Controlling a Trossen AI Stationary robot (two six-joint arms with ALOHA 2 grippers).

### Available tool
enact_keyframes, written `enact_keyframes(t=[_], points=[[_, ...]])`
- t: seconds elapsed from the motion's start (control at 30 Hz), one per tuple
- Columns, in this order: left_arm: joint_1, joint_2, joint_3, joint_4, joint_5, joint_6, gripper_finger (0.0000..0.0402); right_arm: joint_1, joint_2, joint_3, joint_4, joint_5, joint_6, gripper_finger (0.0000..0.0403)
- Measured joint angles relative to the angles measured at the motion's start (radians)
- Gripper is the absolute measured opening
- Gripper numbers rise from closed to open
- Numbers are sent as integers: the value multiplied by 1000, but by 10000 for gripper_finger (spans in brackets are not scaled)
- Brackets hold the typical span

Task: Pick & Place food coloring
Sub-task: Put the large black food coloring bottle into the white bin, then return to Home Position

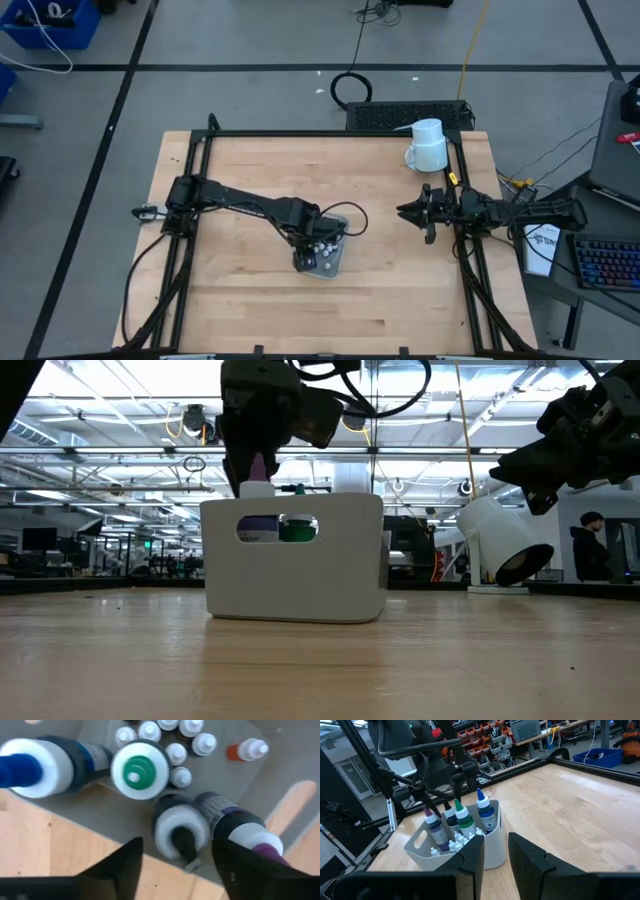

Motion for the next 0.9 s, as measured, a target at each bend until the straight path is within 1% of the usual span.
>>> enact_keyframes(t=[0.07,0.17,0.3,0.37,0.43,0.53,0.6,0.63,0.67,0.73,0.77,0.8,0.83,0.9], points=[[0,0,0,1,21,0,261,0,0,0,0,0,0,77],[0,-4,0,-6,46,1,294,0,0,0,0,0,0,77],[0,-43,0,-39,49,-8,321,0,0,0,0,0,0,77],[0,-78,0,-39,19,-11,330,0,0,0,0,0,0,77],[0,-125,0,-38,-32,-11,337,0,0,0,0,0,0,77],[3,-218,0,-26,-147,-27,343,0,0,0,0,0,0,77],[3,-282,0,-21,-241,-28,346,0,0,0,0,0,0,77],[0,-318,0,-16,-299,-26,346,0,0,0,0,0,0,77],[-10,-350,0,-8,-377,-22,345,0,0,0,0,0,0,77],[-52,-419,-5,65,-544,34,343,0,0,0,0,0,0,77],[-77,-458,-23,132,-591,89,342,0,0,0,0,0,0,77],[-98,-501,-53,204,-600,153,340,0,0,0,0,0,0,77],[-112,-547,-97,287,-579,215,340,0,0,0,1,0,0,77],[-119,-645,-219,482,-486,325,338,0,0,0,-1,0,0,77]])
